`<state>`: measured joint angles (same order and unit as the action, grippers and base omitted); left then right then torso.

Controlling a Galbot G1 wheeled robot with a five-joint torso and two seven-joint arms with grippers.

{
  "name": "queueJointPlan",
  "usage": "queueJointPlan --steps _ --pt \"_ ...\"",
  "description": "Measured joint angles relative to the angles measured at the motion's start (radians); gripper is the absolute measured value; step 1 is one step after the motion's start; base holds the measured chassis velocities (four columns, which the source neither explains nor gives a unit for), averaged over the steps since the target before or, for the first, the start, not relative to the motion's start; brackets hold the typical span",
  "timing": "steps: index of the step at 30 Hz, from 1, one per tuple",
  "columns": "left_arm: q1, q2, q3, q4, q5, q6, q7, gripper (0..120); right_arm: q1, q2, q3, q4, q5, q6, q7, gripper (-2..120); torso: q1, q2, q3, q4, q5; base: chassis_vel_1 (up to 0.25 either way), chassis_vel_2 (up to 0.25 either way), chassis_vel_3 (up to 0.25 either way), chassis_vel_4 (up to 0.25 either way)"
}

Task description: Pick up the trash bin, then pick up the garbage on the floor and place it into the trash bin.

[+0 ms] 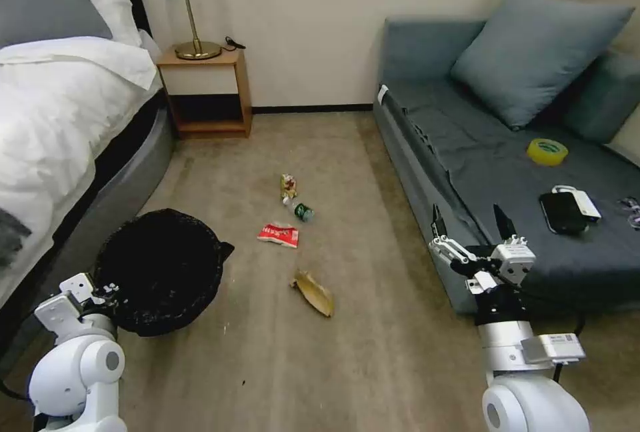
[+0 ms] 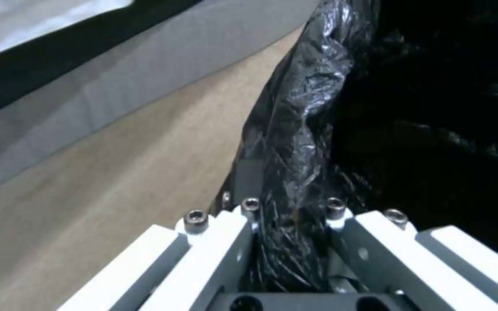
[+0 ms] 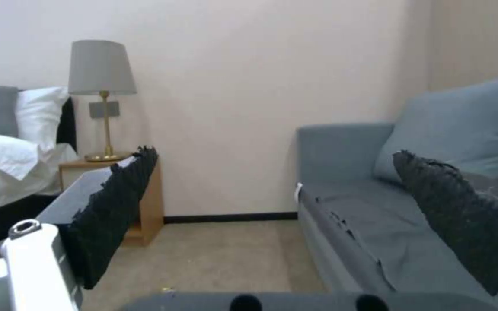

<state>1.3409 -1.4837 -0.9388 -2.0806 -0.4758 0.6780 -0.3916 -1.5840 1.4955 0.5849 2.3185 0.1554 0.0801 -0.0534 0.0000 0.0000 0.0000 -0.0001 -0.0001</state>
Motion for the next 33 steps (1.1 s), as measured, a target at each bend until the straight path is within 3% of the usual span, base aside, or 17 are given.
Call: queueJointPlan --steps 12,25,31,33 --pt "-0.016 -0.001 -0.007 0.015 -0.002 -0.001 0.002 3 0.025 -0.013 -0.045 -0.020 -0.002 -0.009 0.008 100 0.000 0.000 0.000 0.0000 0.0000 -0.172 0.174 0.174 -0.172" --pt "-0.020 0.002 -0.032 0.036 -0.003 -0.011 0.008 3 0.060 -0.015 -0.105 -0.063 -0.032 -0.027 0.005 100 0.000 0.000 0.000 0.0002 0.0000 -0.012 0.028 0.019 -0.014" --pt "-0.020 0.000 -0.031 0.035 0.000 -0.012 0.009 3 0.112 -0.060 -0.139 -0.096 -0.023 -0.052 0.017 100 0.000 0.000 0.000 0.0000 0.0001 -0.056 0.061 0.067 -0.055" --pt "-0.024 -0.002 -0.019 0.033 0.002 -0.012 0.009 3 0.164 -0.115 -0.185 -0.121 -0.001 -0.137 0.043 100 0.000 0.000 0.000 0.0001 -0.0001 0.000 0.000 0.000 0.000"
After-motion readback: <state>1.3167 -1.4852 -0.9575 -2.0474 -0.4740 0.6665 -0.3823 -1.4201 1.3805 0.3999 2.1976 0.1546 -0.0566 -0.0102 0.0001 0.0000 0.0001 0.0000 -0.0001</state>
